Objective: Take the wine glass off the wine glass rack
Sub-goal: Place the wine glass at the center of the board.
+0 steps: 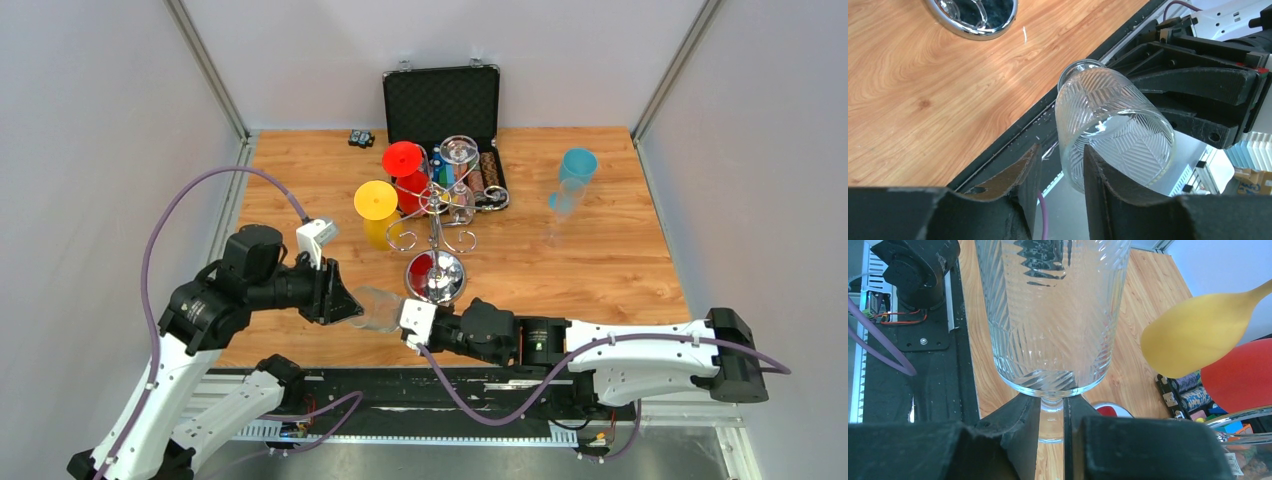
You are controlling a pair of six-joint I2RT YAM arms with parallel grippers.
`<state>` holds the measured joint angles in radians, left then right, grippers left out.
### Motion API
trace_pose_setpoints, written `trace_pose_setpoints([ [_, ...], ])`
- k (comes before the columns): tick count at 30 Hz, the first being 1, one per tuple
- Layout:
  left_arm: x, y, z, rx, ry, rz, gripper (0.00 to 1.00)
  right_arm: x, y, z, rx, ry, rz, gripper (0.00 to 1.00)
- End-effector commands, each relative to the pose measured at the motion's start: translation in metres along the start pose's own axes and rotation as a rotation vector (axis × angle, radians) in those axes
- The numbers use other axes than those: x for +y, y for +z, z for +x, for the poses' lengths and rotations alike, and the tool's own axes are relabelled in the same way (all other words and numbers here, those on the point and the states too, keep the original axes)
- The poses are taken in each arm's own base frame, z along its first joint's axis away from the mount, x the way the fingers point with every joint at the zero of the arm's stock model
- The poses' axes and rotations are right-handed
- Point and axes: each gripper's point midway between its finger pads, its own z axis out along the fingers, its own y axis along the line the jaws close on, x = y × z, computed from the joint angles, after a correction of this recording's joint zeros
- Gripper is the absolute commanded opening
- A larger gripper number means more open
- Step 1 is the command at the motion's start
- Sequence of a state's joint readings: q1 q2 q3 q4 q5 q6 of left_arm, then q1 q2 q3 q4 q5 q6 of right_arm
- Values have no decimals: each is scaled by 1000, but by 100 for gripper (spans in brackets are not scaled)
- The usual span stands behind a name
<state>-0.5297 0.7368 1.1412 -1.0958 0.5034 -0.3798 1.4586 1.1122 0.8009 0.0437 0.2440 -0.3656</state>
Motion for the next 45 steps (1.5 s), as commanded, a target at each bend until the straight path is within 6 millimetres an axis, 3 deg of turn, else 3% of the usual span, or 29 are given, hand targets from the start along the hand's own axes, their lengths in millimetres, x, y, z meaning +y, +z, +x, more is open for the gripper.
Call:
trace_pose_setpoints([
  [1,-8,-10,-5,-21,38,18,42,-23,0,-59,-165,38,82,0],
  [12,-9,-12,-5,-18,40,13,30,-21,5,-54,-146,25,84,0],
  [18,-8,-11,-4,-10,44,16,13,-19,9,-51,-134,18,83,0],
  [21,-7,-10,-5,-7,46,12,0,-18,10,-51,-130,14,83,0],
  [27,-3,-9,-7,-19,45,-10,0,-16,15,-47,-112,7,88,0],
  [39,15,-18,-20,-97,23,-149,0,-22,11,-33,-87,25,139,31],
  [45,22,-21,-24,-111,20,-198,0,-30,-1,-27,-86,29,174,39],
])
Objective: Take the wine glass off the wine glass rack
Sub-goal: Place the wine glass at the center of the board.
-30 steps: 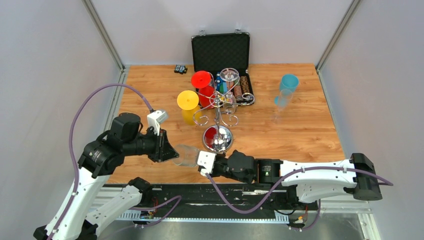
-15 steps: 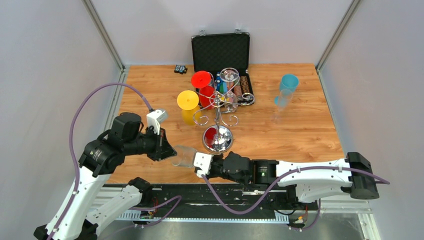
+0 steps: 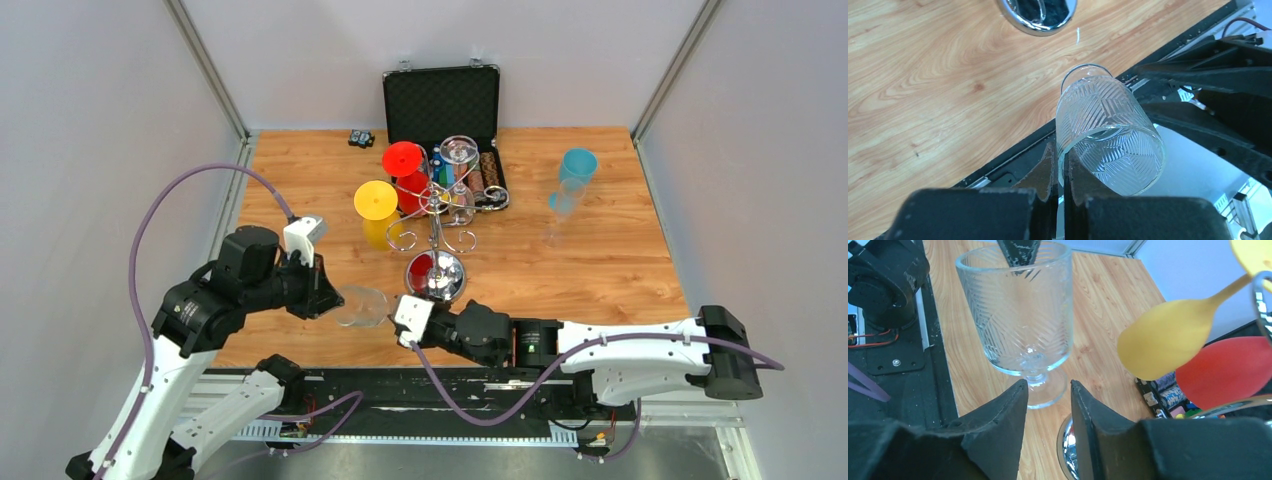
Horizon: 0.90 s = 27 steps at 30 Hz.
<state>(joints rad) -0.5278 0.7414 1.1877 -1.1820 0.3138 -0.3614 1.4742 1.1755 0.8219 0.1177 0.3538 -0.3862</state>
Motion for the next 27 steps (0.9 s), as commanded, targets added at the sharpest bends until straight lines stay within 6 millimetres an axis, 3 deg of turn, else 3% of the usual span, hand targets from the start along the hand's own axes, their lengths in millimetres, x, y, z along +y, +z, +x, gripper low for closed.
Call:
trace_pose_setpoints([
  [1,-5,-10,-22,-91,13,-7,0,-21,-13,-22,-85,50,83,40],
  [16,67,8,-38,-76,2,-399,0,-57,-50,-15,-69,223,235,55],
  [23,103,29,-50,-23,15,-566,0,-64,-69,-9,0,367,261,62],
  [27,121,44,-59,-10,-20,-579,0,-66,-79,-5,21,426,266,66],
])
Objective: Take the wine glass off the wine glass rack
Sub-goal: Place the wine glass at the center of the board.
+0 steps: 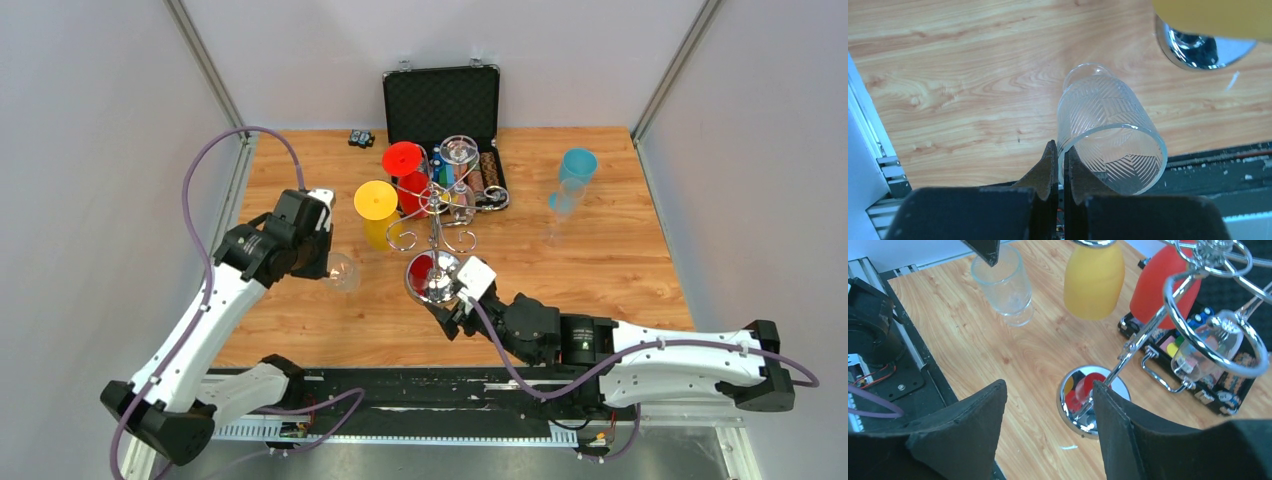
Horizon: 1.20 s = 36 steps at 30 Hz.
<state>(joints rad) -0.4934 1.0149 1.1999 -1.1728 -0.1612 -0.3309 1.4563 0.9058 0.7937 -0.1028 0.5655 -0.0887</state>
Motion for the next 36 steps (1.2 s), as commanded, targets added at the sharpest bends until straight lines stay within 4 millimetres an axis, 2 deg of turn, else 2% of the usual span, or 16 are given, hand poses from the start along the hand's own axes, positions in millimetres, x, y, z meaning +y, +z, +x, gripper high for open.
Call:
trace_pose_setpoints([
  [1,13,16,-37,-95,-44,-30,0,-12,-14,-12,2,130,39,67],
  [5,26,35,-48,-74,-104,-30,0,-17,-23,-9,10,174,46,68],
  [9,36,60,-54,-21,-159,-35,0,-12,-34,-7,33,216,-3,73],
  [22,82,120,-93,14,-343,-79,0,-11,-53,8,59,279,-50,74],
  [26,92,144,-98,70,-394,-46,0,-14,-59,8,53,286,-57,74],
  [27,101,147,-99,68,-430,-42,0,-15,-61,7,49,287,-56,75],
  [36,128,173,-119,87,-496,-70,0,-21,-66,0,32,286,-49,75],
])
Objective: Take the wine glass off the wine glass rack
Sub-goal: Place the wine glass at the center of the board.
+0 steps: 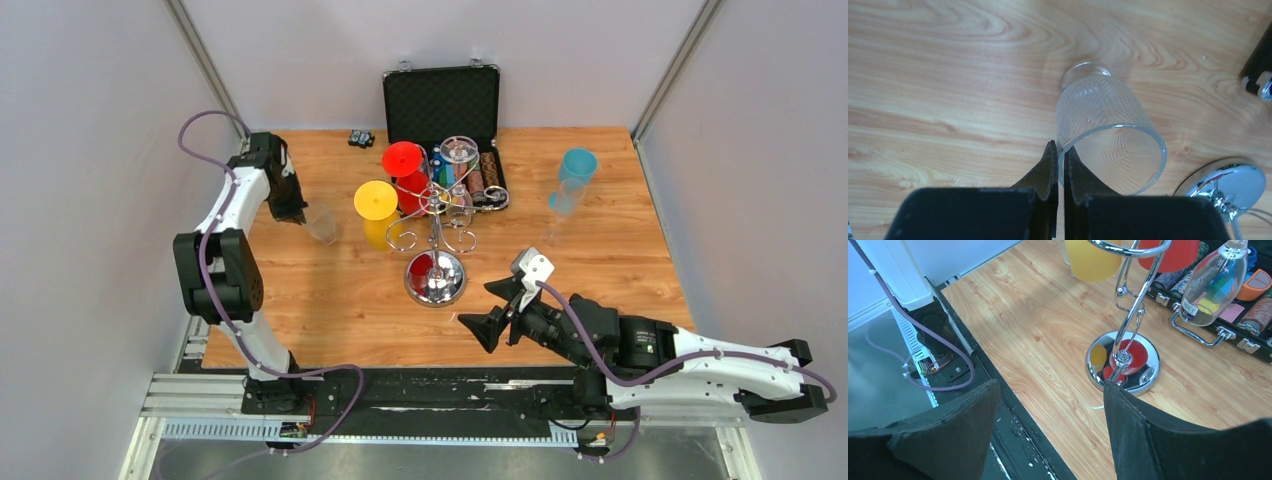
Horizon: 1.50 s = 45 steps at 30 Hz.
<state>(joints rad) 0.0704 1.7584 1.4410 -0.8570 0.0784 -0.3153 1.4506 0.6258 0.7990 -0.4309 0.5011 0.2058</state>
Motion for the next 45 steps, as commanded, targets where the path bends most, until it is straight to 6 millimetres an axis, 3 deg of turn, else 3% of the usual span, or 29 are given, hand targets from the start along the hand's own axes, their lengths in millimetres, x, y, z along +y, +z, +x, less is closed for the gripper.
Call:
trace_pose_setpoints([
  [1,-11,-9,-38,-83,-27,34,0,-2,-3,-6,-11,12,7,75],
  [9,-5,0,-72,-85,-45,-12,0,-3,-4,-6,-8,10,14,75],
  [22,1,17,-81,-20,-34,-55,0,-5,1,-4,5,-5,36,78],
  [28,2,16,-84,-30,-25,-62,15,-5,1,-4,4,-4,35,78],
  [31,2,12,-87,-45,-21,-61,17,-5,1,-4,6,-6,35,79],
  [39,0,-2,-92,-86,-20,-56,39,-5,1,-6,4,-4,36,80],
  [45,-4,-14,-96,-134,-27,-32,48,-6,-2,-10,4,3,44,81],
])
